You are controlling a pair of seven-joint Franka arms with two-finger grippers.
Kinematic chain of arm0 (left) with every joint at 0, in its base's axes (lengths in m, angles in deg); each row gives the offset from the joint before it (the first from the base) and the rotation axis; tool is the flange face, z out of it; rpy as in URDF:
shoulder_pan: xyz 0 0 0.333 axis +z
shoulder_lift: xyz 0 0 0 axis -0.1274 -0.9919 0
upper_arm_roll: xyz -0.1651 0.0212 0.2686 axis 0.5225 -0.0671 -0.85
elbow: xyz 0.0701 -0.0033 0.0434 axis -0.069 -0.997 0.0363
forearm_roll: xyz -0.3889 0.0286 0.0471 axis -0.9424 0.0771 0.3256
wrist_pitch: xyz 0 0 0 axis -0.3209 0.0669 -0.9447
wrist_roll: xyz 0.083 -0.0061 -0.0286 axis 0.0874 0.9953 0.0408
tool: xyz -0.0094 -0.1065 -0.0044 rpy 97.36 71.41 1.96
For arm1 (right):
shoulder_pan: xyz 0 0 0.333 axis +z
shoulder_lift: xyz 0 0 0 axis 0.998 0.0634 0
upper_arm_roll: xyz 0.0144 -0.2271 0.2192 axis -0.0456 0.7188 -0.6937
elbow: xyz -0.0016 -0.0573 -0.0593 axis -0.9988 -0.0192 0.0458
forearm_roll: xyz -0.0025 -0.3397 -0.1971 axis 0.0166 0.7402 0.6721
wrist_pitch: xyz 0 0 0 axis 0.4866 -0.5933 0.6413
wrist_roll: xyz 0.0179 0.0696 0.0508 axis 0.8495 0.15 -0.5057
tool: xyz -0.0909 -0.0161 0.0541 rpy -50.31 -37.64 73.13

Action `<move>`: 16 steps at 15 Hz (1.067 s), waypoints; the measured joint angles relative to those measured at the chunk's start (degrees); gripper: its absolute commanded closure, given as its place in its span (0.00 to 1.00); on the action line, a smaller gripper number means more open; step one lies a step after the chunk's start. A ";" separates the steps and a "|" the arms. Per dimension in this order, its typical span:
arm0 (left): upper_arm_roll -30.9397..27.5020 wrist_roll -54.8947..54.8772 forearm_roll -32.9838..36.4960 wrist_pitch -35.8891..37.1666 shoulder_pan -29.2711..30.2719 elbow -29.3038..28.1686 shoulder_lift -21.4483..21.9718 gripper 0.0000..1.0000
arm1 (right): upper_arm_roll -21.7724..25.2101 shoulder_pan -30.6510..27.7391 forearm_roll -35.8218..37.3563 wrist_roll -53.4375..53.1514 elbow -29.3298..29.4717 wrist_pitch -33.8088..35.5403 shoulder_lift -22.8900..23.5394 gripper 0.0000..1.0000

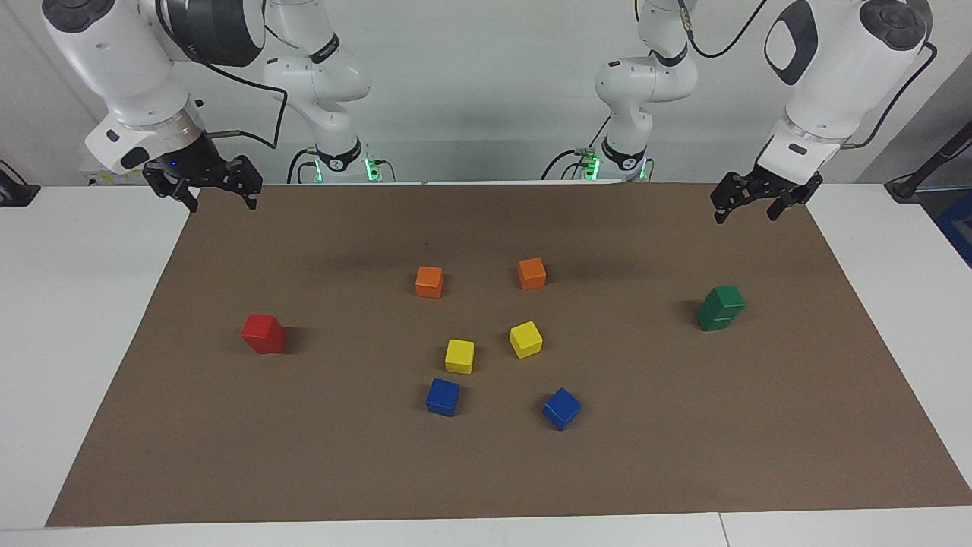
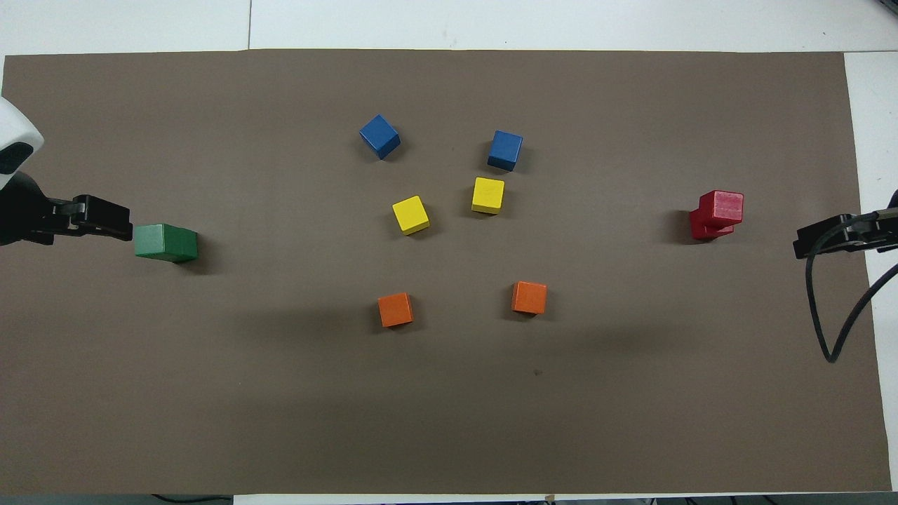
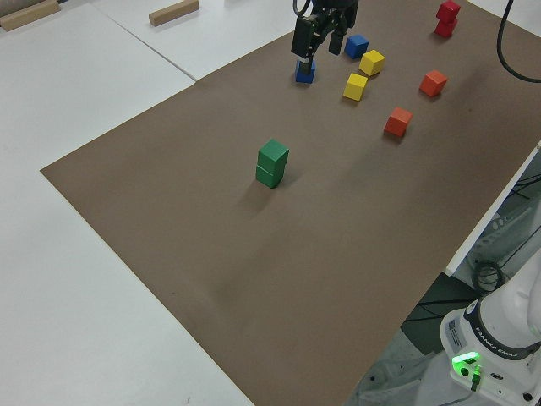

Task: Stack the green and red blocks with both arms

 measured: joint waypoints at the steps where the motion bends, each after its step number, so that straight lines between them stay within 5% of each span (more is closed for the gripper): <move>1: 0.00 0.00 0.00 0.00 0.00 0.00 0.00 0.00 | 0.00 0.00 0.00 0.00 0.00 0.00 0.00 0.00; 16: 0.00 0.01 0.00 0.00 0.00 0.00 0.00 0.00 | 0.52 -0.38 0.00 0.00 0.17 -0.05 -0.03 0.00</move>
